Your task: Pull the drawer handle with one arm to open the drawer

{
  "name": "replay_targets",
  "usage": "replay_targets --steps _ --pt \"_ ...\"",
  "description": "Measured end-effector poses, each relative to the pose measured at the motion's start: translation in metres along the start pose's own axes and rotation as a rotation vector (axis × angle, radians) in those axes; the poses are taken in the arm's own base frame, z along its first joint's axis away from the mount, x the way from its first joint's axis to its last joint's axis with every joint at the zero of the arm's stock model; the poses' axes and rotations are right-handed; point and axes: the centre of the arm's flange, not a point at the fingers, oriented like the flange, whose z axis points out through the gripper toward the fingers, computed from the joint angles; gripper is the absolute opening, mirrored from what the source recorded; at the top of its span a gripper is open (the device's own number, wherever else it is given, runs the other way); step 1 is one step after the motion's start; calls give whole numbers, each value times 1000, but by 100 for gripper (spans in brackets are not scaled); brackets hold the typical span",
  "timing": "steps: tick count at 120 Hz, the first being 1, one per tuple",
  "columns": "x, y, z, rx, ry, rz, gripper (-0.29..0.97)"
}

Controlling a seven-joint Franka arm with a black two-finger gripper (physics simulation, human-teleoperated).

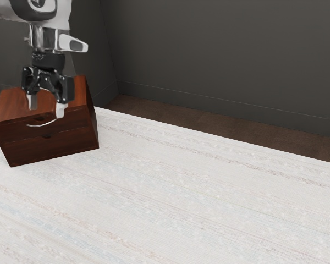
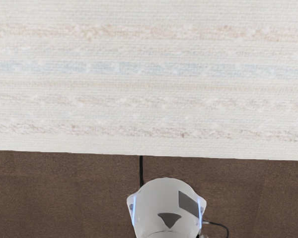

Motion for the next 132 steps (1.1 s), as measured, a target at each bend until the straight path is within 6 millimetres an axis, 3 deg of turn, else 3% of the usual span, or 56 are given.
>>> replay_targets --steps 10,23,50,66,74,82,94,119,132 --pt "26 -18 -9 0 197 -29 68" --pt "39 -40 -32 7 384 -65 68" --pt "43 -54 -64 15 576 -95 68" --pt "36 -51 -72 -49 624 -280 68" --pt "38 -64 -61 -108 605 -467 68" --pt "38 -95 -44 -165 570 -677 68" --pt "40 -140 5 -241 501 -958 68" --pt "60 -154 87 -367 462 -1309 68" --pt "63 -168 112 -436 474 -1465 68"
